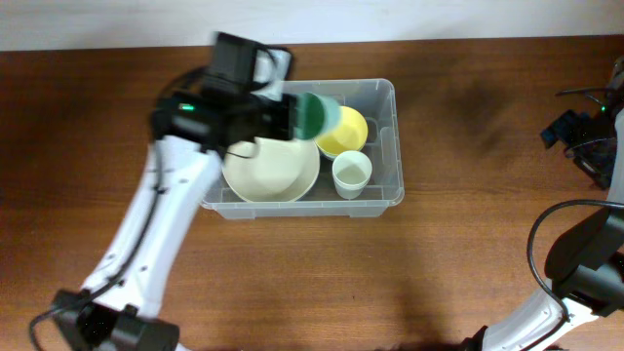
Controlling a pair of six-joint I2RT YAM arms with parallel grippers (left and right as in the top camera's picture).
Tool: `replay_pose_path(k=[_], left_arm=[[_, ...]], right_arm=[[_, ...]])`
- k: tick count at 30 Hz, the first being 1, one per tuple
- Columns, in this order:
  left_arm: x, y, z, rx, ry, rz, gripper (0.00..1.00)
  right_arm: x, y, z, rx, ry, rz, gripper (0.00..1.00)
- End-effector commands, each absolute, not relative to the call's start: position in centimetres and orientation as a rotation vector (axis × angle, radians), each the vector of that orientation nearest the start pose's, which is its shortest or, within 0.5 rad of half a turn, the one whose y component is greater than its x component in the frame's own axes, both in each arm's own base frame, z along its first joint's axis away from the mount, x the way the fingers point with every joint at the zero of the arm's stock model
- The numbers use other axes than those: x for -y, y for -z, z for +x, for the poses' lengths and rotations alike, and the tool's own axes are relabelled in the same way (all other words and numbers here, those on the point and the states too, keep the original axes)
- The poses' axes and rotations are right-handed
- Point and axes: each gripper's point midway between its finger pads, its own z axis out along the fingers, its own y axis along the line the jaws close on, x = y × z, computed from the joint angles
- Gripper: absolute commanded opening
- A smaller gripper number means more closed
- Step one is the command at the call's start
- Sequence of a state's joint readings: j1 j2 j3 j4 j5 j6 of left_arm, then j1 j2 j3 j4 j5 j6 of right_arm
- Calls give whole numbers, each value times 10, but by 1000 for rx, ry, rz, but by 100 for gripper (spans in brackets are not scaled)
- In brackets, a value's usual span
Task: Pack container
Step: 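Carry the mint-green cup right and lower it into the white cup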
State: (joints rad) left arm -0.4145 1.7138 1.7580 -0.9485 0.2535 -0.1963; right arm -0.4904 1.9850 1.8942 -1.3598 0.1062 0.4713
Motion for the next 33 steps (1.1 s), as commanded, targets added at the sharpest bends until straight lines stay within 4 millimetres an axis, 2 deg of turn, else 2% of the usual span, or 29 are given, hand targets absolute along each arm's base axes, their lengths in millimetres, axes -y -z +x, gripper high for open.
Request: replay_pose_path(k=[1,3,6,10,17,24,33], left_arm=[[240,-223,393,-2551,472,479,1],[249,-207,389,-2592,467,509,1],[250,-185,387,-2659,449,519,1],[248,-172,383,-2708,432,535,1],[250,-171,379,-2709,448,575,2],[254,-172,377,-2696,476,623,11],[255,-172,376,-2687,487,648,11]], right_arm=[[207,-149,349,-2666,164,1415,99],[207,-149,349,-2666,164,1415,99],[207,-149,349,-2666,164,1415,99],[207,-149,349,-2666,164,1415,99],[207,-149,349,-2667,164,1415,99],[207,-149,349,-2666,164,1415,99],[207,-149,349,-2666,164,1415,99]])
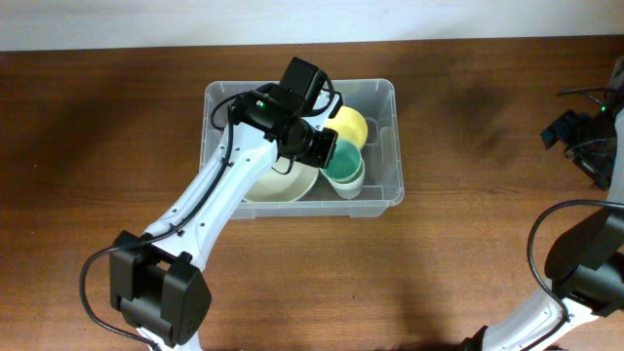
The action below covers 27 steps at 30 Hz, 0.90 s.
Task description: Pack container
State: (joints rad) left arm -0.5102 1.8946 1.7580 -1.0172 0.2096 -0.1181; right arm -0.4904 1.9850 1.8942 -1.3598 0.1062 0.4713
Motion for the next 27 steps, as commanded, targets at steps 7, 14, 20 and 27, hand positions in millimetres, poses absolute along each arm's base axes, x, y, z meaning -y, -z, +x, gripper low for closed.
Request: replay_pose_path(k=[7,14,20,27], left_arm=[[261,-175,376,-2667,523,674,20],[209,-173,409,-2637,110,572,100],[148,-203,428,-2602,-32,323,100],[84,-277,403,-2498,23,87,100]], right_arm=[[207,-149,349,-2667,164,1415,99],[207,-149,349,-2666,164,1415,99],[207,-149,349,-2666,164,1415,99],[207,-149,349,-2666,164,1415,99]])
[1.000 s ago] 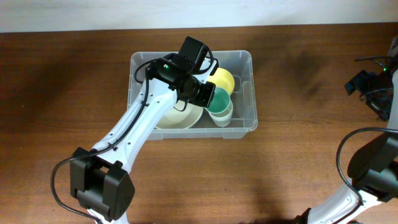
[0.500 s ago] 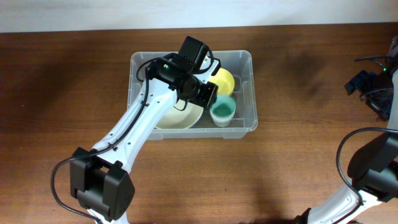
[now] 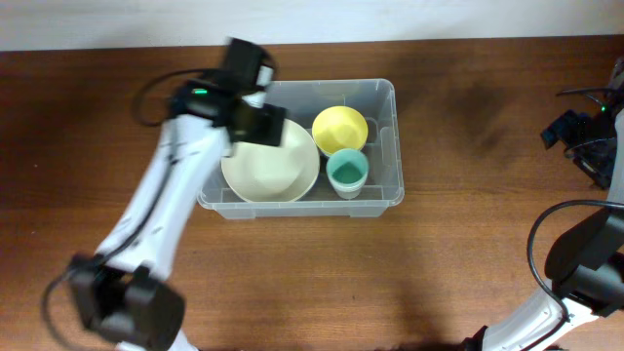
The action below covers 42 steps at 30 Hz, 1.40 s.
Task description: Pack container
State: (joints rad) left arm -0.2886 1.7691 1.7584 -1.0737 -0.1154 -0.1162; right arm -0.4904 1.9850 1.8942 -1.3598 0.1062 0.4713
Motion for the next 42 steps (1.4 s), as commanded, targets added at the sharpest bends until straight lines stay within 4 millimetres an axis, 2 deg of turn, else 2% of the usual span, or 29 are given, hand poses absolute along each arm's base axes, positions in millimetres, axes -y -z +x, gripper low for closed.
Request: replay_pose_path(k=[1,5,8,12,18,20,23,26,30,34,38,42], left_arm=[[81,-287,395,-2483,51,80,100],[76,-310,365,-2427,94,78,100],[70,-317,341,-2438,123,1,100],[83,-312,302,-2536,266,23,100],[79,-297,275,-2660,260,26,100],[72,-295,276,-2658,187,79,100],[81,-293,285,-2582,118,428,100],[87,-285,296,-2522,81,583,100],[85,-266,303,-2529,48,600,100],[70,-256,315,-2454,-4,594,100],[50,-250,326,-2309,-13,477,100],[36,-247,327,-2111,-4,398,100]], right_arm=[[207,-149,349,-2666,164,1415,99],[207,-149,349,-2666,164,1415,99],[207,-149,349,-2666,164,1415,99],[207,-149,349,-2666,164,1415,99],[207,-149,349,-2666,164,1415,99],[207,-149,349,-2666,164,1415,99],[207,-149,349,-2666,164,1415,99],[207,-149,349,-2666,164,1415,99],[207,-149,349,-2666,164,1415,99],[207,-149,349,-2666,164,1415,99],[207,-149,349,-2666,164,1415,99],[207,-149,349,-2666,164,1415,99]])
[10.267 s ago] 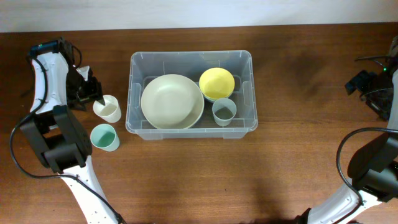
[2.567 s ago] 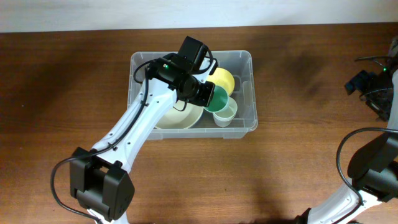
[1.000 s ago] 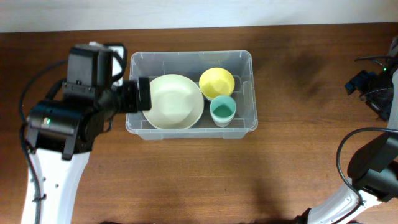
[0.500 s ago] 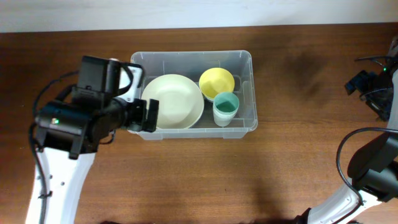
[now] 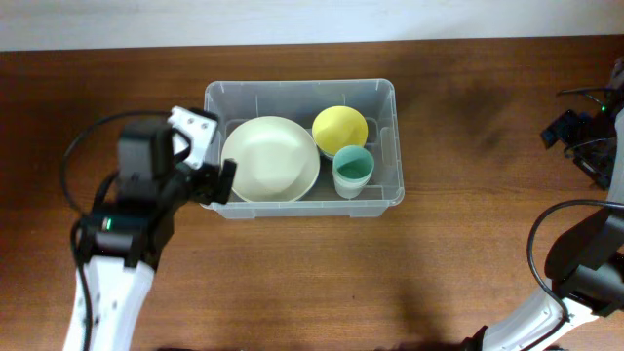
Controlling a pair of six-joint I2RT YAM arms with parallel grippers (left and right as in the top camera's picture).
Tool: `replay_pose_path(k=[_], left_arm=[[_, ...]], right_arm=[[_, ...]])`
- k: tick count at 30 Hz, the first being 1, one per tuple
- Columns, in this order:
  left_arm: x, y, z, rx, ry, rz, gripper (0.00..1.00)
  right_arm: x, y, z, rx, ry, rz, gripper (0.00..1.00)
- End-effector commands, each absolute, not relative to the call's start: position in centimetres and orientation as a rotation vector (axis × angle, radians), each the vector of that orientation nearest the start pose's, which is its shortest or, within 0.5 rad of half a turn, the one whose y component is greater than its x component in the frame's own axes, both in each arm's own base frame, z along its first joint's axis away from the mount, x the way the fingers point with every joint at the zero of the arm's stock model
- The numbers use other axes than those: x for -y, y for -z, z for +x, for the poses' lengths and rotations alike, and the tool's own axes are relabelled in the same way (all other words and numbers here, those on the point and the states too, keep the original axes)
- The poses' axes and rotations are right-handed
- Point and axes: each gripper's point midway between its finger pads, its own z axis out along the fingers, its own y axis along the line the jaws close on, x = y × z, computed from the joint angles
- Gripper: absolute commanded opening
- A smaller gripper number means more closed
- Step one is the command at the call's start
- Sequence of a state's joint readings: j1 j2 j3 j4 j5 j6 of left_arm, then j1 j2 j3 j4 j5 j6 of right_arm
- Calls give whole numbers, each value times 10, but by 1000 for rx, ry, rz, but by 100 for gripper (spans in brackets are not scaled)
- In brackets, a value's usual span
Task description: Pack container
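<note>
A clear plastic container [image 5: 385,146] stands at the table's middle. Inside it lie a large cream plate [image 5: 270,172], a yellow bowl [image 5: 339,128] and a green cup [image 5: 352,166] nested in a white cup. My left gripper [image 5: 218,181] hovers at the container's front-left corner, outside the wall, open and holding nothing. The right gripper [image 5: 577,132] is far off at the table's right edge. Its fingers are too dark and small to read.
The brown wooden table [image 5: 468,253] runs all round the container. Cables and the right arm's dark links [image 5: 580,258] crowd the right edge. A pale wall strip [image 5: 312,19] borders the far side.
My left gripper was over the plate's far-left rim inside the container. Now it is outside, at the front-left corner, with the arm drawn back toward the left. The contents have not moved.
First my left gripper held the green cup above the container's far side. Then it was low over the white cup with the green cup. After that the green cup sat in the white cup and the gripper was over the plate. Now it is outside the container.
</note>
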State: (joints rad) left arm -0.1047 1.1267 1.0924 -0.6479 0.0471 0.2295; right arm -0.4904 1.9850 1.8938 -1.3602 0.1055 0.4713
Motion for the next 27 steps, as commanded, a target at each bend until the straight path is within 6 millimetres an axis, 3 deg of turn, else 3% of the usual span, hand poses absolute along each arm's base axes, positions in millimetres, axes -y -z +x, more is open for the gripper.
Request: replay_pose_path(k=[1,7,13,23,27], left_arm=[[31,-246,325,-2061,-15,377,100],[9,-227,295,-1810,-88,288,100],[7,-214,272,-1636,-127,269,100],[8,-204,253,-1513,-137,255,100],[8,-190,252,-1519,-136,254,100]], right_arm=[[207,-149,349,-2666,164,1415,99],[207,-149,349,-2666,164,1415,99],[207,-149,349,-2666,164,1415,99],[207,-149,349,-2666,164,1415,99],[207,-149,349,-2666,164,1415,99]])
